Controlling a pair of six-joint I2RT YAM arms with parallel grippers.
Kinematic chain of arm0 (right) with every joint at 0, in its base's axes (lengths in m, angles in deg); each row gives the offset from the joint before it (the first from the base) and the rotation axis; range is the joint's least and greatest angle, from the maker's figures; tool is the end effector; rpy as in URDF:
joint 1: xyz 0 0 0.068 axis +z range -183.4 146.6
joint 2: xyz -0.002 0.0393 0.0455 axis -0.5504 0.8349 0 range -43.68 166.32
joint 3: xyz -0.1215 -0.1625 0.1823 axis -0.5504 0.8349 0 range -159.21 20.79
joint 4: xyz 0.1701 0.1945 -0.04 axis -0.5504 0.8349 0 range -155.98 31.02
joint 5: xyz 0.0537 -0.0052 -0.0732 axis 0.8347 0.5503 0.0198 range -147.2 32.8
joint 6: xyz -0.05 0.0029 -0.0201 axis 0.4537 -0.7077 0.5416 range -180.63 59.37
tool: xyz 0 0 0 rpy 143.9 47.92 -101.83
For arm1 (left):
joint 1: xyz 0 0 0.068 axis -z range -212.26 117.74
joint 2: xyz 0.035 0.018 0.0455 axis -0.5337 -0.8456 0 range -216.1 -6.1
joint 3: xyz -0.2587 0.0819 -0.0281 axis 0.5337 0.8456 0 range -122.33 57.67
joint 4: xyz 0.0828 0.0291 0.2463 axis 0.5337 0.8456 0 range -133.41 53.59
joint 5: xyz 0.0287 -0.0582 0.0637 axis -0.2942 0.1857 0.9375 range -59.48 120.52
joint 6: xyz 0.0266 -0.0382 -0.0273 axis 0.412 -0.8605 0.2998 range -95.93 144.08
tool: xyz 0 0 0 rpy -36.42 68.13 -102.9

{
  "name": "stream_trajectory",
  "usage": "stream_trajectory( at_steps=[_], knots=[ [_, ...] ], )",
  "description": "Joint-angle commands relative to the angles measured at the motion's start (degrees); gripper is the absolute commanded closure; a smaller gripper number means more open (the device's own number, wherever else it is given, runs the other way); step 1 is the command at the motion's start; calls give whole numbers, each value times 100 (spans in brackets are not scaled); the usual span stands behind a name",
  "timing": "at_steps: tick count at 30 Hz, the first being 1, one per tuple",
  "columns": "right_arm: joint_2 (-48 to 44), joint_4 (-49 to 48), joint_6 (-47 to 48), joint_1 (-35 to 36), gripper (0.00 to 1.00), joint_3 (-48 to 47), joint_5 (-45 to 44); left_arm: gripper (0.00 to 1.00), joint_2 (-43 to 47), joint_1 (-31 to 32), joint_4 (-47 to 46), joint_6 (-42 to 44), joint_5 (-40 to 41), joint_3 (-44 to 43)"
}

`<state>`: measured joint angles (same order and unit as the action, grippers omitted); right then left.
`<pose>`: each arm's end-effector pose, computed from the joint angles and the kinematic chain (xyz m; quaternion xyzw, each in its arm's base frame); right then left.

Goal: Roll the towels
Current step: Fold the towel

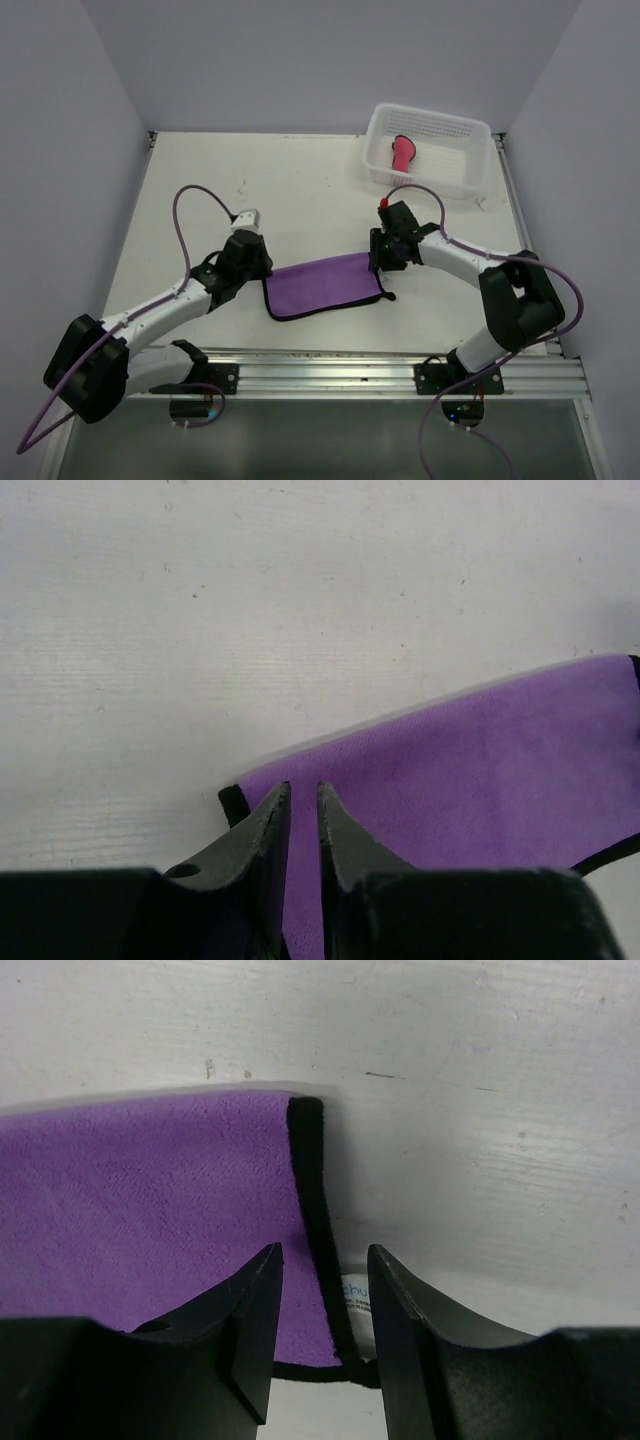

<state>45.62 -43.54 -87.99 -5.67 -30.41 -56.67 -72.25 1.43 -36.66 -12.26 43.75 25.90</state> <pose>0.2659 0.1401 0.1780 -0.0043 0.9671 0.1216 0.2235 0.1969 -0.1214 0.1945 -0.0685 0.9030 -0.1498 0.3967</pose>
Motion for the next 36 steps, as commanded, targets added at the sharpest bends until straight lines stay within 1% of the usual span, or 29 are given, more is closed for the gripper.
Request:
stream_trajectory(
  at_steps=[1, 7, 11, 17, 20, 22, 24, 26, 27, 29, 31, 36],
  knots=[
    [131, -275, -95, -13, 56, 110, -80, 81, 225, -47, 231, 74, 258, -111],
    [272, -477, -68, 13, 58, 330, 87, 86, 550, -64, 407, -128, 469, 232],
    [334, -398, 37, 128, 61, 418, -158, 86, 630, -73, 451, -251, 505, 399],
    [439, -152, 107, 365, 67, 374, -642, 85, 612, -126, 512, -470, 540, 558],
    [501, -99, 81, 374, 73, 374, -660, 84, 621, -161, 530, -584, 505, 610],
    [580, -90, 46, 374, 78, 356, -660, 86, 621, -161, 512, -646, 452, 672],
    [615, -90, 11, 374, 82, 356, -660, 89, 603, -161, 468, -699, 382, 759],
    [624, -99, 2, 374, 89, 339, -625, 92, 577, -161, 329, -717, 268, 830],
    [624, -90, 2, 374, 92, 330, -599, 96, 551, -161, 267, -717, 137, 917],
    [589, -3, 28, 374, 97, 260, -581, 100, 489, -161, 57, -699, -22, 997],
    [493, 76, 72, 374, 100, 164, -590, 100, 366, -161, -58, -664, -163, 1094],
    [212, 392, 160, 383, 100, -39, -633, 100, 121, -161, -410, -524, -400, 1208]
  ],
)
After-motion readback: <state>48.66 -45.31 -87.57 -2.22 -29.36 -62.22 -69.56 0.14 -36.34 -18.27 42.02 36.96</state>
